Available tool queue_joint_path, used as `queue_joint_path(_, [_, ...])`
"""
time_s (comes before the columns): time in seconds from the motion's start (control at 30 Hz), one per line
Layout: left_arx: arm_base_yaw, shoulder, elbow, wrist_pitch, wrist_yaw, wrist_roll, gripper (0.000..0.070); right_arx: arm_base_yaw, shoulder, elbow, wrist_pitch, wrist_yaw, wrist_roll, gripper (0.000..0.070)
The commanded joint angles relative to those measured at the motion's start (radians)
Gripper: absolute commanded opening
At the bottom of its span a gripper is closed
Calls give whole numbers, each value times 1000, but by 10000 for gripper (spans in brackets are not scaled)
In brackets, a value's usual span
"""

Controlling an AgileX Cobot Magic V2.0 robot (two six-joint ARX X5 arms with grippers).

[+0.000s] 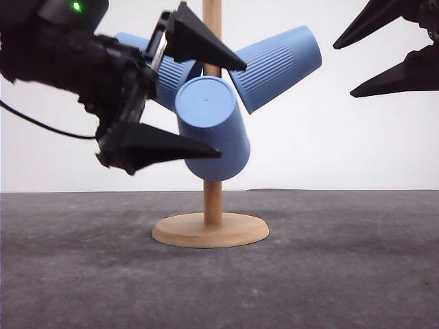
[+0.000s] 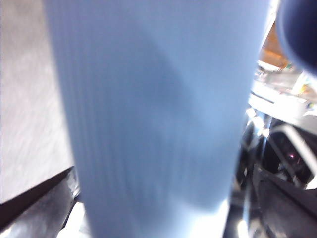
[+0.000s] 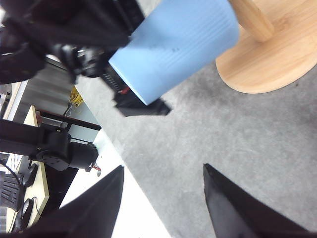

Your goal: Place three cups

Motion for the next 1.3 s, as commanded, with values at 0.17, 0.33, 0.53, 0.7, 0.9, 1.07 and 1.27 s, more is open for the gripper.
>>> queue_joint_path(0.17, [-4,-209,5,-455,-67,388,644,0,4,5,3,4,-15,322])
queue_joint_path(0.33, [15,-409,5,-683,-278,626,434,0,4,5,-1,47,-15,322])
queue_joint_path(0.53, [96,-633,5,-776,-565,951,432,-1,4,5,0,119,-38,322])
queue_joint_path(0.7, [179,-737,5,-776,-669,1211,431,-2,4,5,2,259,-123,322])
queue_joint_path(0.9, [253,-774,5,-783,-670,1317,432,-1,2,5,38,569,-288,322])
queue_joint_path(1.07, [262,-774,5,-783,-678,1325,432,-2,2,5,101,749,-319,327])
queue_joint_path(1.27, [262,-774,6,-786,-676,1323,0,-14,2,5,105,751,-324,10])
